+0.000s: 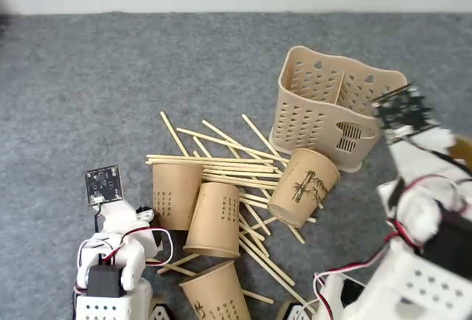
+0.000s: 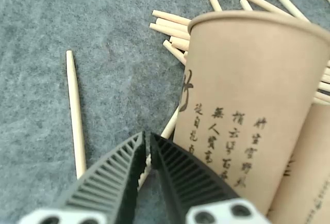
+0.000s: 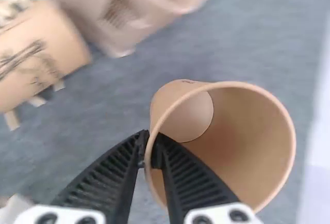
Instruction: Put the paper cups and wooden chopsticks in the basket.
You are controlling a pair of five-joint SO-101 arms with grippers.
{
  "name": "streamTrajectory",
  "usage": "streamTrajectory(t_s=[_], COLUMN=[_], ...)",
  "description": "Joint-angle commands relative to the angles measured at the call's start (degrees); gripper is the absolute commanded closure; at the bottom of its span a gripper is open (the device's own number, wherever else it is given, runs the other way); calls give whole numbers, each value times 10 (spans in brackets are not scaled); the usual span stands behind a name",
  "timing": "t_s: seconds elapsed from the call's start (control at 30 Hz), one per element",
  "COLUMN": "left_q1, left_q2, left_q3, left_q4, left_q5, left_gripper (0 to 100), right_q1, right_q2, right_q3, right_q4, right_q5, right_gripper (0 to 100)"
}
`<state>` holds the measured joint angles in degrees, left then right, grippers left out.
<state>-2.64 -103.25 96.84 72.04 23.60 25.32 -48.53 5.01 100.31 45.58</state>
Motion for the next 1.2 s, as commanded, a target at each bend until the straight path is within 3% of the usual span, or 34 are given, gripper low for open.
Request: streamTrajectory(t_s=[0.0, 0.3, 0.73, 1.17], left_q1=[0, 0, 0, 0], left_q2=[-7, -7, -7, -7], left_q3=[-5, -5, -5, -5], left_q4=[2, 2, 2, 2], left_q5=[-3, -3, -3, -3], left_gripper=[986, 986, 986, 986], right_q1=[15, -48, -193, -211], right_q2=[2, 18, 149, 258], right_q3=[-105, -155, -158, -158], right_q4=[20, -105, -163, -144], right_q5=[9, -56, -78, -79], right_gripper=[991, 991, 990, 988])
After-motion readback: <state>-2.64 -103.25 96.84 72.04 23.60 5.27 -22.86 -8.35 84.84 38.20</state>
